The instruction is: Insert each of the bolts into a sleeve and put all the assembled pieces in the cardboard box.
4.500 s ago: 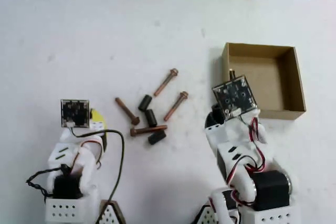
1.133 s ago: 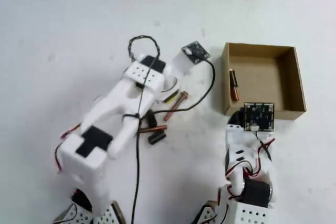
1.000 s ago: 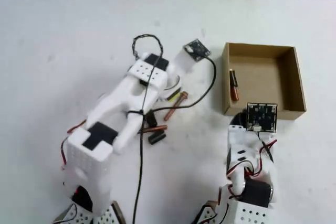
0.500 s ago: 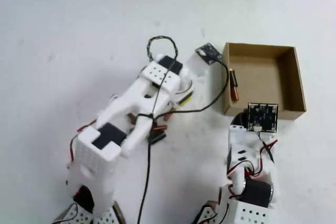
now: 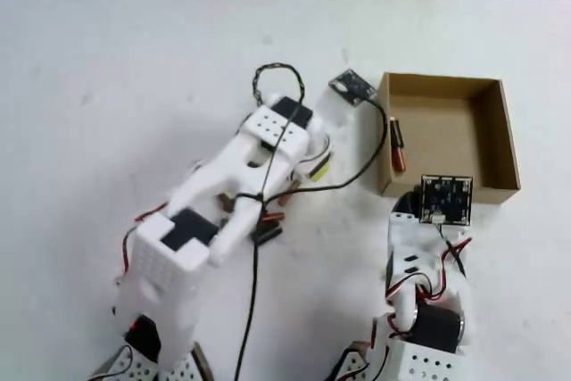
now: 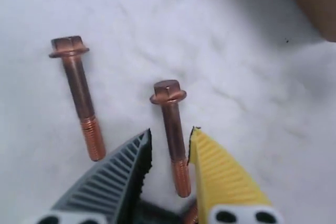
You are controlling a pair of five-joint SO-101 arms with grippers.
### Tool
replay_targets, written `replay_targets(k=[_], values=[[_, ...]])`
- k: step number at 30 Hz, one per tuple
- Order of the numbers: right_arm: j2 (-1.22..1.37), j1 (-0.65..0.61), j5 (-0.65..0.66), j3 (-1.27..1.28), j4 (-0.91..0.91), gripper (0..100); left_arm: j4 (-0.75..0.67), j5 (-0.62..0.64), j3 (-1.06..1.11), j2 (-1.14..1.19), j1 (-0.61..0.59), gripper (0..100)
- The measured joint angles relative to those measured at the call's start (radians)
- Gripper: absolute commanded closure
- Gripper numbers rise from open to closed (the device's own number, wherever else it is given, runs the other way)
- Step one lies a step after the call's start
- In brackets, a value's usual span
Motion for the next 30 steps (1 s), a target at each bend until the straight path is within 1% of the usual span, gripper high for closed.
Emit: replay_targets(k=[17,23,30], values=[[0.0,0.0,0.0,0.0,0.0,98.1,0.0,0.0,0.0,0.015,0.0,85],[0.0,0.0,0.0,0.0,0.0,98.1,-0.005,0.0,0.0,0.015,0.026,85],[0.0,0.003,0.0,0.011,0.0,98.1,-0.014,0.0,0.0,0.015,0.029,85]])
